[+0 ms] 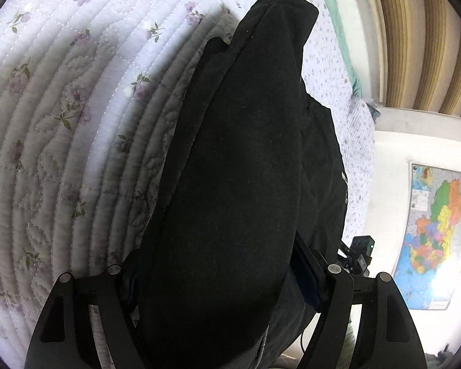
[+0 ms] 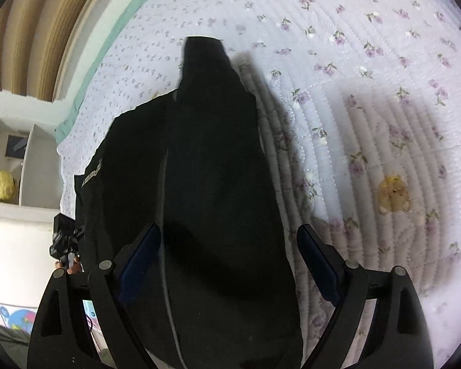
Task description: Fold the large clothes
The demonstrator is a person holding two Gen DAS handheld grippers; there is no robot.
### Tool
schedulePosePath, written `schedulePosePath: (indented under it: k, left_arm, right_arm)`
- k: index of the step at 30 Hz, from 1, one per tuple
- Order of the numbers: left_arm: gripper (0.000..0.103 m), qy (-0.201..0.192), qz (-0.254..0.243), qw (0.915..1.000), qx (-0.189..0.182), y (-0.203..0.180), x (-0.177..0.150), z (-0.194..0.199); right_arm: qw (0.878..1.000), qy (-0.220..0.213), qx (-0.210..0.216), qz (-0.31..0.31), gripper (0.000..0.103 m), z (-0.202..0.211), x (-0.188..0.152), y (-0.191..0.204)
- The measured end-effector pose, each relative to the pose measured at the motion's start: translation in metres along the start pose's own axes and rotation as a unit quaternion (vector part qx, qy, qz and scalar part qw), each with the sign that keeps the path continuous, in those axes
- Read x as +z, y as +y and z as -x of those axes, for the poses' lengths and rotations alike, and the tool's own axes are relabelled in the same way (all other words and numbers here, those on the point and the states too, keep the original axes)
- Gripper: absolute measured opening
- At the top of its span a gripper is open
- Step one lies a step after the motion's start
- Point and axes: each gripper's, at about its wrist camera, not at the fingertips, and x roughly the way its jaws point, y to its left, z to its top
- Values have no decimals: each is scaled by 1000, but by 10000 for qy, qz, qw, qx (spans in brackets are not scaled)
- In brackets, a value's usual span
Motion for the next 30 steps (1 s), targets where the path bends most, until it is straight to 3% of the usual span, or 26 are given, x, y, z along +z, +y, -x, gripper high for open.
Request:
schedulePosePath:
  k: [3,6,10,12,14,16,17,20,25,30]
  left_arm:
    - [78,3,-8,10000,-6,1,0,-1]
    - [78,-10,-7,10000,-15,-1,4,-3]
    - [78,-102,-73,9999,74,-10,8,-12]
    - [78,-203,-129,9996,170,-14,5,-12]
    - [67,-330,-314,9982,383,-26,0,-13]
    - [49,-503,-592,9956,529,-39,-8,-7]
    - [45,-613,-729,9941,528,-47,-14,-1]
    - [36,-896,-940,9910,338,-68,-31,15]
    - [32,-1265,-1136,9854,93,-106,-64,35]
    - [32,-1434,-1632,9761,17,-149,-111,60]
  right_arm:
    - [9998,28,29,180,92,14,-4,2]
    - [9990,230,-209,314,92,-2,-3,6]
    - [9985,426,70,333,93,-30,4,3]
    - [9983,328,146,460,88,-37,10,11]
    - [9983,244,75,525,78,-39,13,17]
    - [9985,125,-10,542,68,-36,12,23]
    - [9984,80,-29,560,57,-35,10,29]
    - [9968,-102,-67,786,43,-17,0,42]
    - [9923,-471,330,1095,39,17,-22,67]
    - [9852,-733,618,1423,38,58,-61,97]
